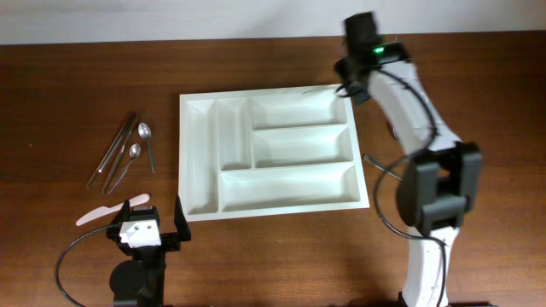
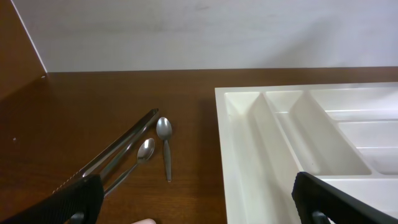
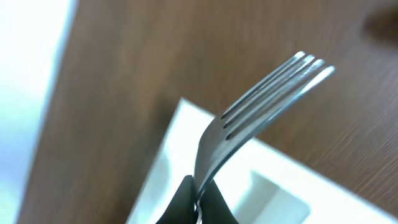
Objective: Pack container
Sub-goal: 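Carry the fork with the right gripper into the tray's top compartment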
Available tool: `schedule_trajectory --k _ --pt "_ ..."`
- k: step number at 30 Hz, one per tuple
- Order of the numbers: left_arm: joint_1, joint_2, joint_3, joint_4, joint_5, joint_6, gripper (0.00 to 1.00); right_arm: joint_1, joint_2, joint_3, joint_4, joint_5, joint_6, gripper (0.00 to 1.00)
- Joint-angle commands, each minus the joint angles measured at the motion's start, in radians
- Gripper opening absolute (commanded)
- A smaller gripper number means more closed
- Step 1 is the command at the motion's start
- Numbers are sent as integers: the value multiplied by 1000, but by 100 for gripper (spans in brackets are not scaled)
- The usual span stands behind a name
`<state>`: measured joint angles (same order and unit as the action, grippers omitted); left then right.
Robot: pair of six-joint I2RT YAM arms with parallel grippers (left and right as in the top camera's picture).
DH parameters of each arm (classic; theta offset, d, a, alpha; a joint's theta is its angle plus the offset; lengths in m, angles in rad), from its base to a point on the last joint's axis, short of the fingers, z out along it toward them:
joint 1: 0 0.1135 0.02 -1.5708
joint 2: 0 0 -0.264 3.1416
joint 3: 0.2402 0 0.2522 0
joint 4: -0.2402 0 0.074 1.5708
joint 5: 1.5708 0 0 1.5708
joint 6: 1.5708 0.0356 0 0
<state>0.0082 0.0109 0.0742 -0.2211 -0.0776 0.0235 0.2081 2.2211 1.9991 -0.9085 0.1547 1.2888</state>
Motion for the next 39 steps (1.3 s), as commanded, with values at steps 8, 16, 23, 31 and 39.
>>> schedule_trajectory --k 8,16,23,31,39 --pt "6 -6 -8 4 14 16 99 106 83 14 39 18 222 4" --pt "6 -6 -8 4 14 16 99 107 85 14 42 -13 239 4" --pt "6 -6 -8 4 14 16 99 125 91 14 63 -57 235 4" --pt "6 -6 -8 4 14 16 99 132 91 14 89 -63 165 59" --pt "6 -6 -8 4 14 15 99 127 89 47 145 -100 -105 65"
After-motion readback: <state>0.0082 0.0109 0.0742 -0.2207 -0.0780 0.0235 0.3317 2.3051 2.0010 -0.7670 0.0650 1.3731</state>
